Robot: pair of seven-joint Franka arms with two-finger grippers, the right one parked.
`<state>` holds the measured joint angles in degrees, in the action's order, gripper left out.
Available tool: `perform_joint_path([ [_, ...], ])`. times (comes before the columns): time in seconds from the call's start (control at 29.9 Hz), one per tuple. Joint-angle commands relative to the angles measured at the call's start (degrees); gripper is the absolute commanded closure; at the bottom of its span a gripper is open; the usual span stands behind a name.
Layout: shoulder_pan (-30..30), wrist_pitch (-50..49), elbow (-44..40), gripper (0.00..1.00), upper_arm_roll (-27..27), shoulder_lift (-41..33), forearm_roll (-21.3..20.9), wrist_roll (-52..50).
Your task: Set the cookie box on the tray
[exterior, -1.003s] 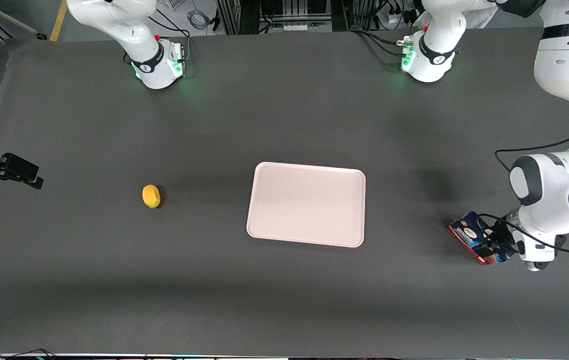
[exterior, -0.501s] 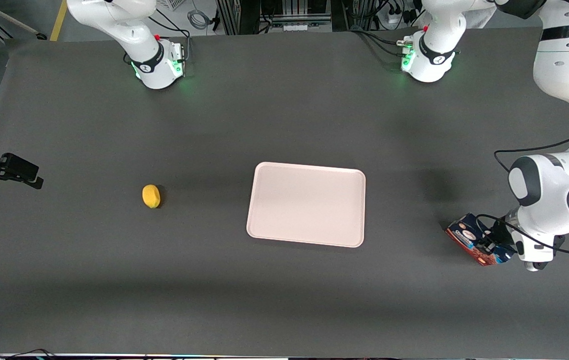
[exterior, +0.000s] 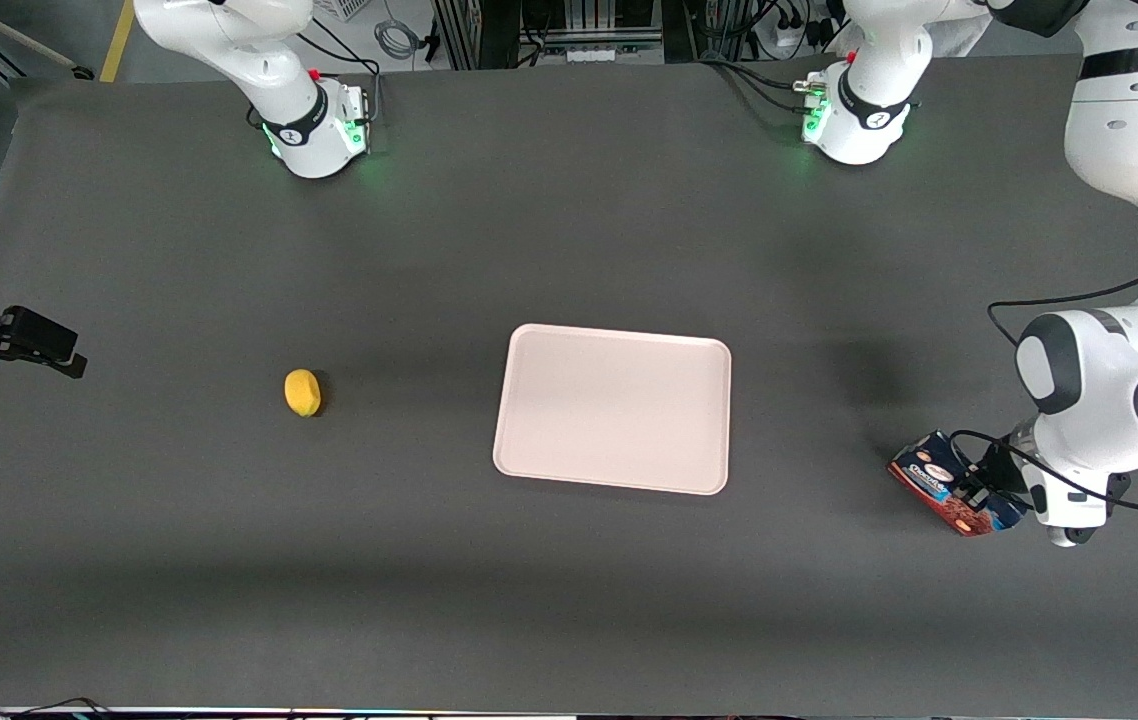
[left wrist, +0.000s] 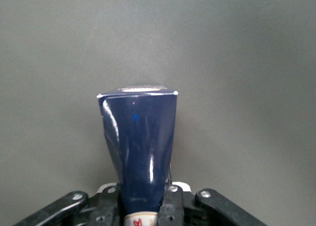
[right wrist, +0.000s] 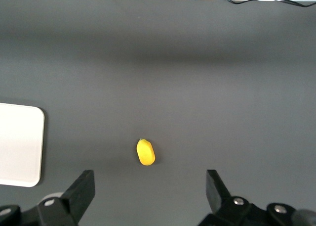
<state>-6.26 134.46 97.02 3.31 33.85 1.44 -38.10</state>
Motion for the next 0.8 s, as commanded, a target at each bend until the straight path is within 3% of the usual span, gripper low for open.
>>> perform_joint_path([
  [0.0, 1.95, -4.55, -1.74, 0.78, -0.85, -2.91, -0.38, 2.06],
  [0.33, 4.85, -16.5, -7.02, 0.75, -0.24, -10.29, -0.12, 11.21],
  [0.77, 7.93, -29.87, -15.63, 0.74, 11.35, -13.28, -1.61, 10.5],
])
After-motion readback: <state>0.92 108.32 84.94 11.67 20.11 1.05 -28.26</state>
